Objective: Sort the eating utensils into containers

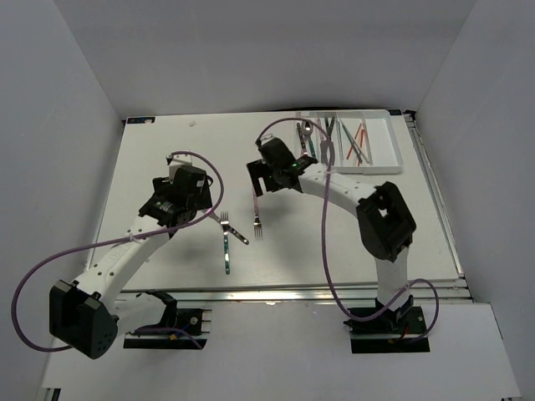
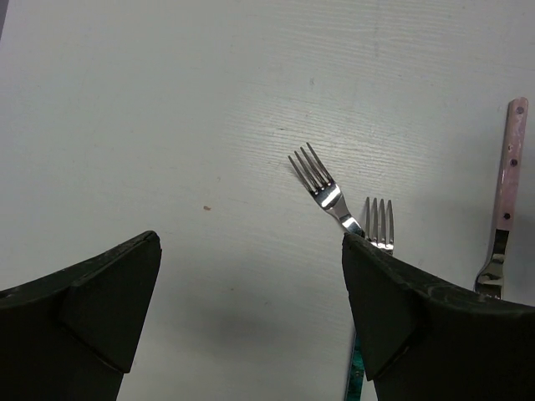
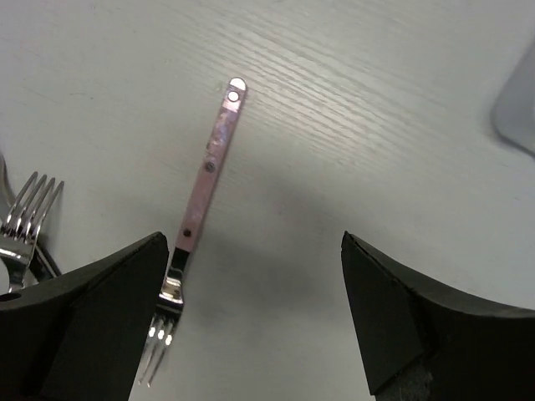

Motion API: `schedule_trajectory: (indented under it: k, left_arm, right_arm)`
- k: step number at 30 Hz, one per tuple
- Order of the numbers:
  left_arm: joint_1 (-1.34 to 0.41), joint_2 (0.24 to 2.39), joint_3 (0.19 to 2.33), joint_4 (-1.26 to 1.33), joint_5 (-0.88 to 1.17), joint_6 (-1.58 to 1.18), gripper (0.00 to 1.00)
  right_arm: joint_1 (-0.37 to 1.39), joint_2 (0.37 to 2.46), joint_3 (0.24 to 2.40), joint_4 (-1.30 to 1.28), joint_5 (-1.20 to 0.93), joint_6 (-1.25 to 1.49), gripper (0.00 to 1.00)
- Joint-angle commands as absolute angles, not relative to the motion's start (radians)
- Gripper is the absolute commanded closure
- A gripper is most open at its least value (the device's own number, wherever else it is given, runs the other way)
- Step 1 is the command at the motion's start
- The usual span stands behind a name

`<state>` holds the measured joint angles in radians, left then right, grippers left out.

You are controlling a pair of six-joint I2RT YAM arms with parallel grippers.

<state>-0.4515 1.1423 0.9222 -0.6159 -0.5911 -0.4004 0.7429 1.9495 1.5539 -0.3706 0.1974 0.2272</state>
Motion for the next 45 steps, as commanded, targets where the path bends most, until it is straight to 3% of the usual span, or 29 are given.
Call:
schedule_trajectory:
  k: [1, 8, 15, 17, 22, 24, 30, 35, 42, 45]
  left_arm:
    - [-0.448, 1.103, 0.911, -0.609, -0.595, -0.400, 0.02]
    - [-0.448, 1.065, 0.902, -0.597, -0.583, -0.393, 0.02]
    - [-0.448, 1.054, 0.900, -0.595, -0.575, -0.393, 0.02]
    - [-0.448, 1.048, 0.899, -0.594, -0.574, -0.390, 0.02]
    - [-0.446, 1.046, 0.899, -0.594, -0.566, -0.388, 0.02]
    - [-0.446, 1.046, 0.897, -0.594, -0.563, -0.388, 0.02]
    - [-0.446, 1.042, 0.897, -0.594, -0.560, -0.388, 0.02]
    - [-0.446, 1.035, 0.891, -0.589, -0.554, -0.390, 0.02]
    - [-0.446, 1.068, 0.894, -0.594, -0.531, -0.388, 0.02]
    - [-0.446, 1.072, 0.884, -0.583, -0.508, -0.388, 0.02]
  right_arm:
    - [0.767, 2.037, 1.660, -0.380, 0.294, 0.278, 0.12]
    - [0.810, 2.207, 1.798, -0.443, 0.273, 0.299, 0.21]
    - [0.821, 2.273, 1.824, -0.476, 0.291, 0.310, 0.45]
    - [0.822, 2.281, 1.810, -0.479, 0.302, 0.313, 0.48]
    - [0.822, 2.269, 1.764, -0.480, 0.331, 0.328, 0.69]
    - [0.822, 2.246, 1.733, -0.471, 0.342, 0.319, 1.00]
    - [0.747, 2.116, 1.668, -0.414, 0.180, 0.272, 1.00]
    - [0.533, 1.977, 1.632, -0.328, -0.040, 0.165, 1.00]
    - [0.180, 2.098, 1.888, -0.351, -0.049, 0.055, 1.00]
    - [0.045, 2.264, 2.139, -0.431, -0.038, 0.034, 1.00]
